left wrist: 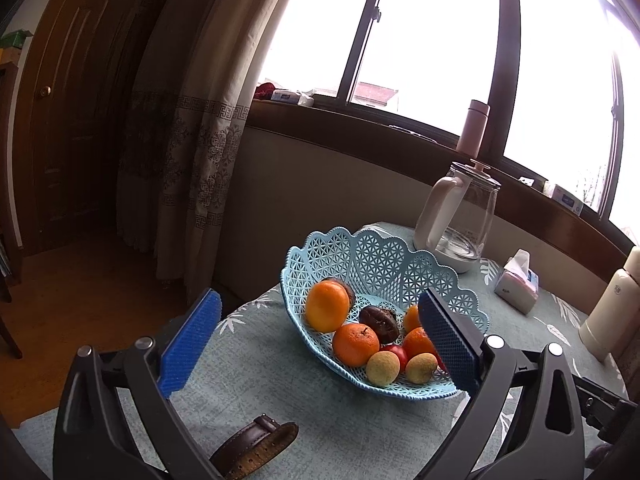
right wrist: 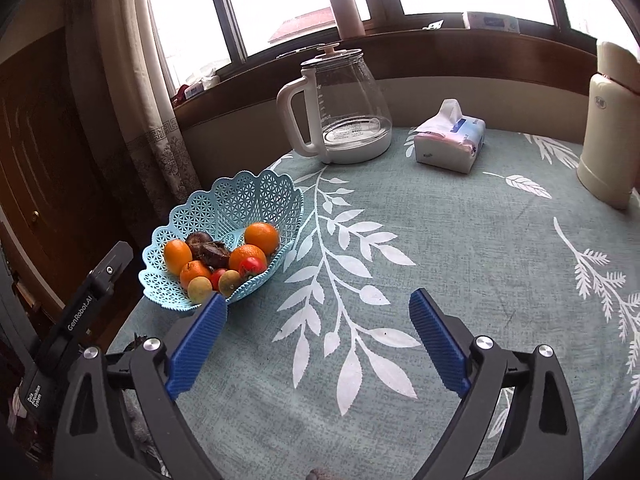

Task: Organize fruits

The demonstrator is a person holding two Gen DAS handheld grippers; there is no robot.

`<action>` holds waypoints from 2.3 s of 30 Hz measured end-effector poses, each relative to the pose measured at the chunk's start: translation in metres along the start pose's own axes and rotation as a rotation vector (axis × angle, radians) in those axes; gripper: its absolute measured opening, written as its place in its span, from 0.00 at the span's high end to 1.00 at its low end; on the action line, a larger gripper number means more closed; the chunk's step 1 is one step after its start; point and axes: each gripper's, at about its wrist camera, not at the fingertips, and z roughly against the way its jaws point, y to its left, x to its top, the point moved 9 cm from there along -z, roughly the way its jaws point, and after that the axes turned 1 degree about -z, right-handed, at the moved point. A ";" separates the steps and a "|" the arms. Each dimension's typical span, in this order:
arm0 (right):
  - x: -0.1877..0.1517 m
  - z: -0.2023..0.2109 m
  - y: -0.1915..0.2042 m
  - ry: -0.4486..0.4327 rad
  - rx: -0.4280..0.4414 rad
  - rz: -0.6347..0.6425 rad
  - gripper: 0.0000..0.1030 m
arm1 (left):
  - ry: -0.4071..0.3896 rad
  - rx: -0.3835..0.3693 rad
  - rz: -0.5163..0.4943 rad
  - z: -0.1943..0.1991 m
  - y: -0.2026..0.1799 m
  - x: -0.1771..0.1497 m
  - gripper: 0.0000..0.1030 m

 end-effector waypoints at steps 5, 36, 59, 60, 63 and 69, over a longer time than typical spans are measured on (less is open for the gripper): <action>-0.002 0.008 0.003 -0.056 -0.038 0.051 0.05 | 0.064 -0.052 -0.106 0.009 -0.016 -0.011 0.03; -0.007 0.022 0.040 -0.078 -0.017 0.200 0.05 | 0.082 0.037 -0.368 0.029 -0.025 -0.001 0.03; -0.006 0.018 0.041 -0.063 -0.017 0.184 0.05 | 0.086 0.040 -0.367 0.028 -0.022 0.000 0.03; -0.007 0.017 0.040 -0.054 -0.012 0.174 0.05 | 0.086 0.039 -0.368 0.028 -0.022 0.000 0.03; -0.007 0.016 0.037 -0.046 -0.016 0.161 0.05 | 0.086 0.039 -0.369 0.028 -0.022 0.000 0.03; -0.003 0.016 0.042 -0.057 -0.030 0.193 0.05 | 0.084 0.045 -0.362 0.029 -0.022 0.001 0.03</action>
